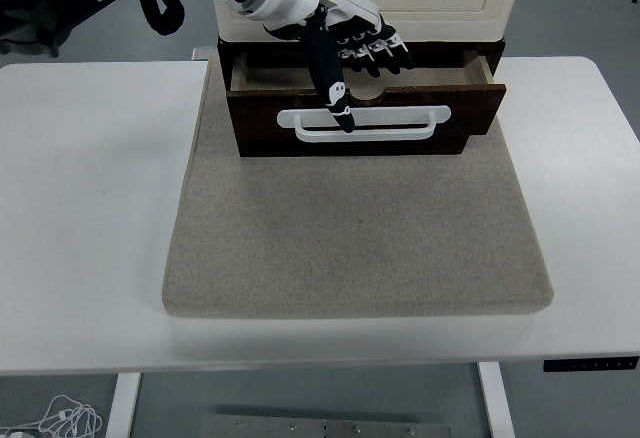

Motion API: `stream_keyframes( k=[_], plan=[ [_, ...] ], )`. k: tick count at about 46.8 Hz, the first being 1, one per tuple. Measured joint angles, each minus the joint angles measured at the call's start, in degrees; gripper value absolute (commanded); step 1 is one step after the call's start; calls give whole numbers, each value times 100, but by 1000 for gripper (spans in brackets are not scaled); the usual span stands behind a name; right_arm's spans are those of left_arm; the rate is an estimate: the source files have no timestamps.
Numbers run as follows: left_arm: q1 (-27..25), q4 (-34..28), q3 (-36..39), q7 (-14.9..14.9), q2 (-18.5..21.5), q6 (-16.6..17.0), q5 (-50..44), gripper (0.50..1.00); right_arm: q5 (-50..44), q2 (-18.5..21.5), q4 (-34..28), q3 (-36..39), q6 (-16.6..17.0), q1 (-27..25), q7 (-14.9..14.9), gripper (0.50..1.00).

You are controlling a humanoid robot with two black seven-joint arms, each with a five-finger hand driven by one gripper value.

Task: Open the drawer under the combination cabinet

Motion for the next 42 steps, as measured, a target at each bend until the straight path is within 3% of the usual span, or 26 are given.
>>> stream_keyframes(
  k=[42],
  plan=[
    [79,-30,-20,0,-5,-266,-88,1000,0,0,0,0,0,1,0,926]
  ],
)
